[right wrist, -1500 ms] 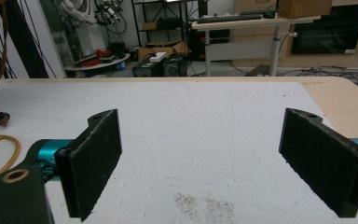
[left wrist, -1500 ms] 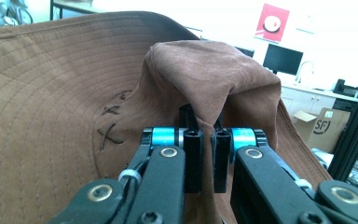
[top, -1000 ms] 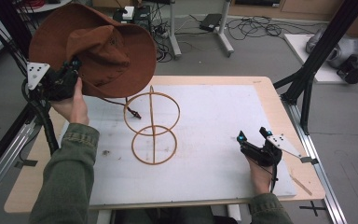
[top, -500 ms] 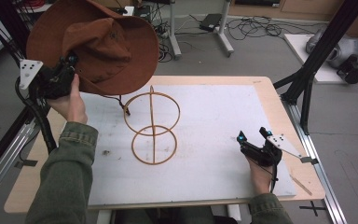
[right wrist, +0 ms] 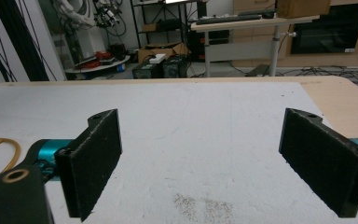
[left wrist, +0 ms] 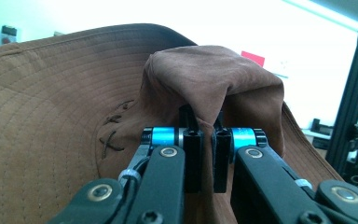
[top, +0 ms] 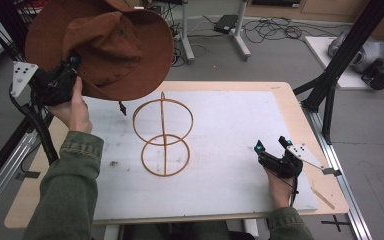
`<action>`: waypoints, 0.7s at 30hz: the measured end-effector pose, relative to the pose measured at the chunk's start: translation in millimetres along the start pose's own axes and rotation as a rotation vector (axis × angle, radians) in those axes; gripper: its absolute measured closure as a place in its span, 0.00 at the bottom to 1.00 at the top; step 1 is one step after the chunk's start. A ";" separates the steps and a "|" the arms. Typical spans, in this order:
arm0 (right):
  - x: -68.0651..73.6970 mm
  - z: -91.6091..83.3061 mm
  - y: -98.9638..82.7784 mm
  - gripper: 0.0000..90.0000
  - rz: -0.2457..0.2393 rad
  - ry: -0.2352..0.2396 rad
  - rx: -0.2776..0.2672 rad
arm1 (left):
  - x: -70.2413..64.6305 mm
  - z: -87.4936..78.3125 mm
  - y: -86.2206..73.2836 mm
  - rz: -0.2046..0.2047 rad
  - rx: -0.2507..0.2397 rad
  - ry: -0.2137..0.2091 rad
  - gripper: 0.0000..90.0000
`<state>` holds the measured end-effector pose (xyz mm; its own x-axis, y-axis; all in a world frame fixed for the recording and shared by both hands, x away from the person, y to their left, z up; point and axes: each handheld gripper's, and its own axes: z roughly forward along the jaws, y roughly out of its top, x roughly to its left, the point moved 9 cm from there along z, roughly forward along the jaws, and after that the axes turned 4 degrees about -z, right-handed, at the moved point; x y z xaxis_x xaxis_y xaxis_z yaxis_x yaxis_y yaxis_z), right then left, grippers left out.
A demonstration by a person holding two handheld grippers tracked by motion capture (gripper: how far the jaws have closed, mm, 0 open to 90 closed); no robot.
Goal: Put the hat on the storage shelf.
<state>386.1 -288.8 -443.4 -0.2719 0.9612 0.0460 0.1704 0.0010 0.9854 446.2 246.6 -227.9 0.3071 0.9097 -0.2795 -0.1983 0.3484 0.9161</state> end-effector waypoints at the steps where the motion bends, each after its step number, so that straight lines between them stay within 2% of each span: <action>1: 0.5 -0.1 -0.4 0.14 0.001 0.003 0.004 | 0.0 0.0 0.0 0.000 0.000 0.000 0.97; 3: 0.6 0.1 -0.2 0.14 -0.004 0.004 0.000 | -3.7 -2.9 2.8 -0.023 -0.007 -0.026 0.97; 5: 0.9 -0.2 -0.2 0.14 -0.003 0.005 0.001 | -4.9 -3.9 2.9 -0.024 -0.004 -0.031 0.97; 9: 0.7 -0.4 -0.4 0.14 0.000 0.004 0.003 | -13.5 -8.5 3.7 -0.023 0.000 -0.069 0.97; 12: 0.9 -0.6 -0.2 0.14 -0.003 0.004 0.002 | -21.7 -12.0 4.9 -0.042 0.004 -0.114 0.97; 21: 0.8 -0.9 -0.3 0.14 -0.004 0.001 0.002 | -35.3 -18.5 3.3 -0.034 0.024 -0.178 0.97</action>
<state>385.0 -288.3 -443.5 -0.2739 0.9608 0.0426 0.1716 0.0052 0.9852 417.5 219.8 -220.3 0.4739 0.8422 -0.2571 -0.1635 0.3711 0.9141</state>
